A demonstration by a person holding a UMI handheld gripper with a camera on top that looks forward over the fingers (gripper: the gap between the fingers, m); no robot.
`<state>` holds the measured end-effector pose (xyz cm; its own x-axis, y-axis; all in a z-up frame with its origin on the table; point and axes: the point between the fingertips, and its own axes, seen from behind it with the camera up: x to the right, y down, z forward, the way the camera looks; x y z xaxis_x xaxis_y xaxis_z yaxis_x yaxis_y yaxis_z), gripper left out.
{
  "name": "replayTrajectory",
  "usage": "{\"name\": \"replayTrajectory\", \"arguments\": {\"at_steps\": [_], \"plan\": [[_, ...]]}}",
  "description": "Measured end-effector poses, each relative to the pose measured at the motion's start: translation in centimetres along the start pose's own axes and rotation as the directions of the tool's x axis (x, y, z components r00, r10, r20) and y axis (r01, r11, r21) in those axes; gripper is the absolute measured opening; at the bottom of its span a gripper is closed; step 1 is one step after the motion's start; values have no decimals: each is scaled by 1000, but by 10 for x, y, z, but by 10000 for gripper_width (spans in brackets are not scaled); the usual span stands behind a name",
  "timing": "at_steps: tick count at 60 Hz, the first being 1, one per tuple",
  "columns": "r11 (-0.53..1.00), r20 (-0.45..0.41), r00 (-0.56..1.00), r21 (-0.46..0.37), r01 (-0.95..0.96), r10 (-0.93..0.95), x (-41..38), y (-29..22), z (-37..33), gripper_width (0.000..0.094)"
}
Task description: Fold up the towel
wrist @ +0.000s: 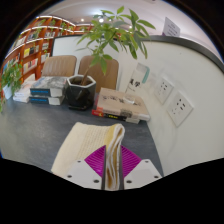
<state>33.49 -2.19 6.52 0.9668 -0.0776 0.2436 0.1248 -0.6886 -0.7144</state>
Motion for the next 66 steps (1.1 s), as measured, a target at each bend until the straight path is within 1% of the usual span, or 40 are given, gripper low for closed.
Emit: {"name": "replayTrajectory", "arguments": {"at_steps": [2, 5, 8, 13, 16, 19, 25, 29, 40, 55, 66], "plan": [[1000, -14, 1000, -24, 11, -12, 10, 13, 7, 269], [999, -20, 1000, -31, 7, -7, 16, 22, 12, 357], [999, 6, 1000, -28, -20, 21, 13, 26, 10, 488], [997, 41, 996, 9, -77, 77, 4, 12, -4, 653], [994, 53, 994, 41, -102, 100, -2, -3, -19, 721], [990, 79, 990, 69, -123, 118, -13, -20, -38, 768], [982, 137, 984, 132, -134, 115, -42, -59, -89, 772], [978, 157, 983, 171, -120, 94, -61, -78, -123, 776], [964, 195, 979, 248, -99, 51, -114, -107, -208, 776], [949, 226, 971, 278, -147, 84, -171, -99, -282, 774], [955, 229, 970, 259, -147, 87, -196, -72, -311, 773]]}}
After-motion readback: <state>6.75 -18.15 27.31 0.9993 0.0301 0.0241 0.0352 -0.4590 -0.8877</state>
